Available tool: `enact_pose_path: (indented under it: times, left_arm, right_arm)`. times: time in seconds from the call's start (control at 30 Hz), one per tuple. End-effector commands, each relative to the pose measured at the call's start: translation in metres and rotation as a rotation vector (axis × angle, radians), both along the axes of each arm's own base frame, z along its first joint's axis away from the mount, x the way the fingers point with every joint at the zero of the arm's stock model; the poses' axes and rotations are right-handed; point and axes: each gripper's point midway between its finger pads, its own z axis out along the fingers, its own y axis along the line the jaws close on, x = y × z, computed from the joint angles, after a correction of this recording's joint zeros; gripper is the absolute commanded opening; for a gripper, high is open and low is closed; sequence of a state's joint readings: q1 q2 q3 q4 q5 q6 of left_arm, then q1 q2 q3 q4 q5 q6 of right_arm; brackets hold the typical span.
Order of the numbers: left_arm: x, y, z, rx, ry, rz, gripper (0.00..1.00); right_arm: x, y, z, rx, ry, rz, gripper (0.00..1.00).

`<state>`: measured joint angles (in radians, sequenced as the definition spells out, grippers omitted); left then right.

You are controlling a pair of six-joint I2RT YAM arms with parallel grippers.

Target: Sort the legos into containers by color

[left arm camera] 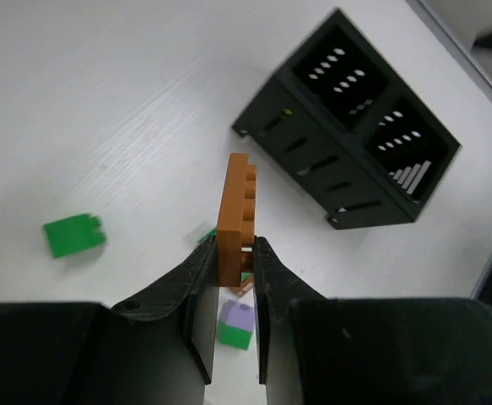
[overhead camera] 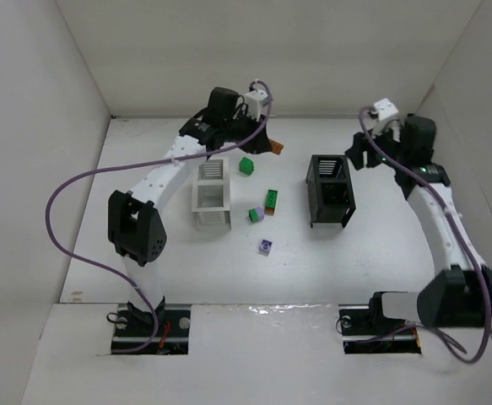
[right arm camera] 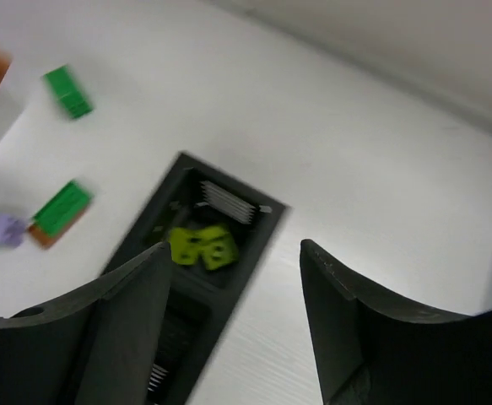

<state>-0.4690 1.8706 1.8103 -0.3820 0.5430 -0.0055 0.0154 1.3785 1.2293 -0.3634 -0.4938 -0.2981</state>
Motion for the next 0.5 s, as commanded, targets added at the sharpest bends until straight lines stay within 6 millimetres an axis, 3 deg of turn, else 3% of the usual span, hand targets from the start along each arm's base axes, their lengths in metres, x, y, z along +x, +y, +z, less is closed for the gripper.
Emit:
enact_pose_path:
  times: [0.0, 0.03, 0.07, 0.1, 0.13, 0.2, 0.27, 0.3, 0.47]
  left_arm:
    - [-0.043, -0.044, 0.031, -0.068, -0.114, -0.240, 0.00]
    - [-0.051, -0.050, 0.032, -0.073, -0.121, -0.278, 0.00]
    - [-0.067, -0.059, 0.029, -0.073, -0.111, -0.337, 0.00]
    - [-0.072, -0.064, 0.022, -0.058, -0.116, -0.376, 0.00]
    - [-0.077, -0.069, 0.026, -0.061, -0.121, -0.391, 0.00]
    - [-0.090, -0.086, 0.012, -0.028, -0.105, -0.456, 0.00]
    - [-0.092, -0.102, 0.010, -0.003, -0.113, -0.485, 0.00]
    - [-0.104, -0.110, 0.004, 0.023, -0.093, -0.514, 0.00]
    - [-0.110, -0.136, -0.018, 0.104, -0.058, -0.531, 0.00]
  right_arm:
    - [-0.004, -0.058, 0.075, -0.014, -0.280, -0.270, 0.68]
    - [-0.018, -0.068, 0.094, -0.033, -0.341, -0.314, 0.68]
    - [-0.023, -0.073, 0.100, -0.050, -0.367, -0.343, 0.68]
    - [-0.028, -0.082, 0.102, -0.064, -0.378, -0.391, 0.68]
    - [-0.038, -0.085, 0.109, -0.067, -0.405, -0.413, 0.68]
    - [-0.047, -0.094, 0.105, -0.083, -0.397, -0.463, 0.68]
    - [-0.060, -0.097, 0.111, -0.103, -0.421, -0.467, 0.59]
    - [-0.066, -0.088, 0.099, -0.109, -0.385, -0.409, 0.59]
    - [-0.091, -0.059, 0.076, -0.095, -0.268, -0.231, 0.57]
